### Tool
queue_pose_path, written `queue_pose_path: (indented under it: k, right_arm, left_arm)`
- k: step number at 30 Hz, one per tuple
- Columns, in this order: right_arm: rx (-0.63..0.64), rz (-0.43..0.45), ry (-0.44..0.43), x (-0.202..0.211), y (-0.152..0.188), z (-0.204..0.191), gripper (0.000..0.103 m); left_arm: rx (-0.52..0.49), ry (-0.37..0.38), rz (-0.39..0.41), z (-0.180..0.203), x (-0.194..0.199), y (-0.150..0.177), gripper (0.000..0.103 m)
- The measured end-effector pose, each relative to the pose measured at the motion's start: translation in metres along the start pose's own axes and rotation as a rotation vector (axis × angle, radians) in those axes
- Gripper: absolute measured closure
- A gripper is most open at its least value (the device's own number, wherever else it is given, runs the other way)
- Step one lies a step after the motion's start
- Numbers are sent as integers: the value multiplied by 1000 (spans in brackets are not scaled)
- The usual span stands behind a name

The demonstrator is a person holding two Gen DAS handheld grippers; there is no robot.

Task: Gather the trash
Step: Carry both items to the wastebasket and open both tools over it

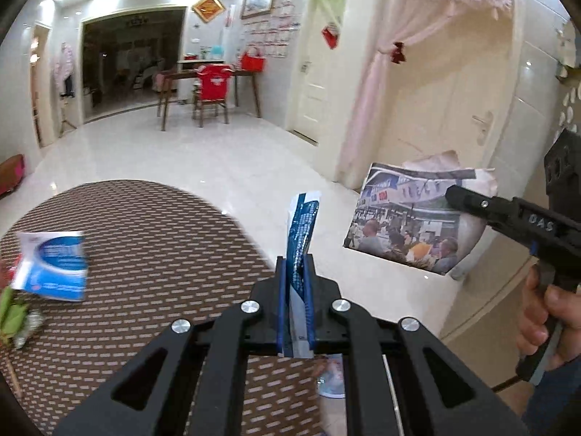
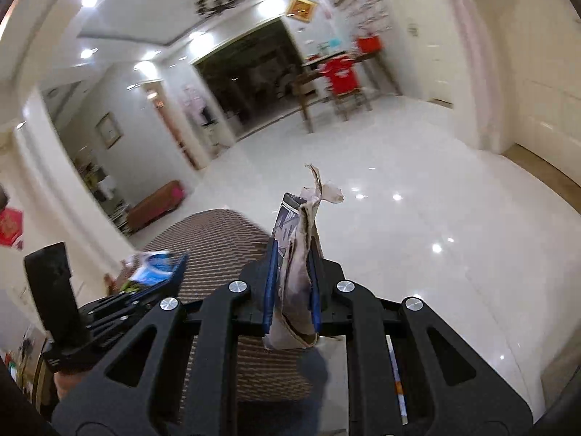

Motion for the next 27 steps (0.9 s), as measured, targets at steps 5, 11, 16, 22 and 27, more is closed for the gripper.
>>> queue_pose_path:
  k: [5, 11, 16, 22, 27]
  right_arm:
    - [-43, -39, 124, 6, 14, 57, 88]
    - [-89, -150, 230, -12, 53, 116, 88]
    - [-129, -246, 288, -31, 87, 150, 87]
    - [-180, -335, 320, -55, 123, 182, 87]
    - [-244, -368, 327, -71, 142, 204, 53]
  left_arm:
    - [-36, 57, -72, 47, -48, 16, 94]
    - [-58, 100, -211, 86, -107, 57, 94]
    - [-78, 112, -341, 103, -156, 95, 94]
    - [-69, 104, -456, 116, -207, 125, 94]
    - [-33, 101, -524, 120, -239, 139, 29]
Point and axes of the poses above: each gripper's, at about its wrist camera, not at the fingertips, and x roughly against the way its jaws point, z to its right, y to its underside, the point moved 2 cm from there along -x, roughly the way its jaws point, and after that the axes turned 6 degrees about z, right-handed, at the moved point
